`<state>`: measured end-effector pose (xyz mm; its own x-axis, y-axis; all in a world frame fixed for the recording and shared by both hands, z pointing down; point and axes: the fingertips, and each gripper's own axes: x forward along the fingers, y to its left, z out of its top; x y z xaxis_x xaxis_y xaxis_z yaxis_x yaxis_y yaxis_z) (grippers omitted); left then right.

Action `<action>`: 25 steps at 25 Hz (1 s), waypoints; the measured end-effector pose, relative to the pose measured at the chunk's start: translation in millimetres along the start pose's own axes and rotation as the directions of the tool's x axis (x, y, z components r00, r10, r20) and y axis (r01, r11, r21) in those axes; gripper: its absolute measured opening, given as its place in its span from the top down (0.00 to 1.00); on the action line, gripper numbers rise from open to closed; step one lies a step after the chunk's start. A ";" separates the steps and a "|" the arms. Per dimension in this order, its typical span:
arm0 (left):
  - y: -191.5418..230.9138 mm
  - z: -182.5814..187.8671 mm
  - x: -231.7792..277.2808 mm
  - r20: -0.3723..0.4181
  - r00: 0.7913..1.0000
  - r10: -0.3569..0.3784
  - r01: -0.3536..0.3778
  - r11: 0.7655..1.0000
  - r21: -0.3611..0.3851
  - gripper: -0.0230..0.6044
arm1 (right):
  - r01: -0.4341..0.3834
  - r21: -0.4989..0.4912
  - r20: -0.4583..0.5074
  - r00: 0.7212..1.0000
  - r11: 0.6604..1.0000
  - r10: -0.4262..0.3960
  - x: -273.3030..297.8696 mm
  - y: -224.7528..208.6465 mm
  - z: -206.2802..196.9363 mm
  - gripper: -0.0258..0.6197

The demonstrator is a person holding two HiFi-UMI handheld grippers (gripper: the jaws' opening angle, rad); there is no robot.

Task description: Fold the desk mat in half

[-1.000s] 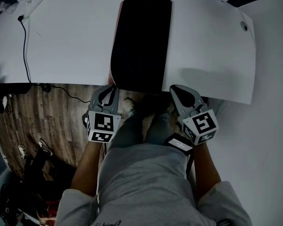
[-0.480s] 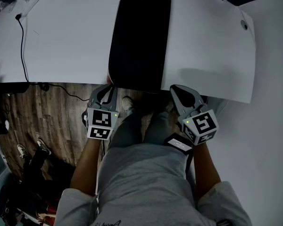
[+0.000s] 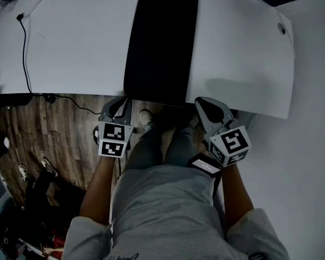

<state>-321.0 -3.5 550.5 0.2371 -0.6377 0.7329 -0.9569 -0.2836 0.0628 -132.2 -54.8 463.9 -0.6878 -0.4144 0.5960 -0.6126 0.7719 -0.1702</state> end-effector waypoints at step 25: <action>1.1 29.6 -43.2 0.108 0.993 0.049 -0.043 0.998 -0.054 0.93 | -0.024 -0.036 0.057 0.998 0.999 0.026 -10.1 6.9 26.5 0.95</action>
<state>-327.4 2.5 498.9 0.2071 -0.7244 0.6575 -0.9739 -0.2166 0.0681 -139.8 -58.0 435.9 -0.7244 -0.4216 0.5454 -0.5818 0.7983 -0.1556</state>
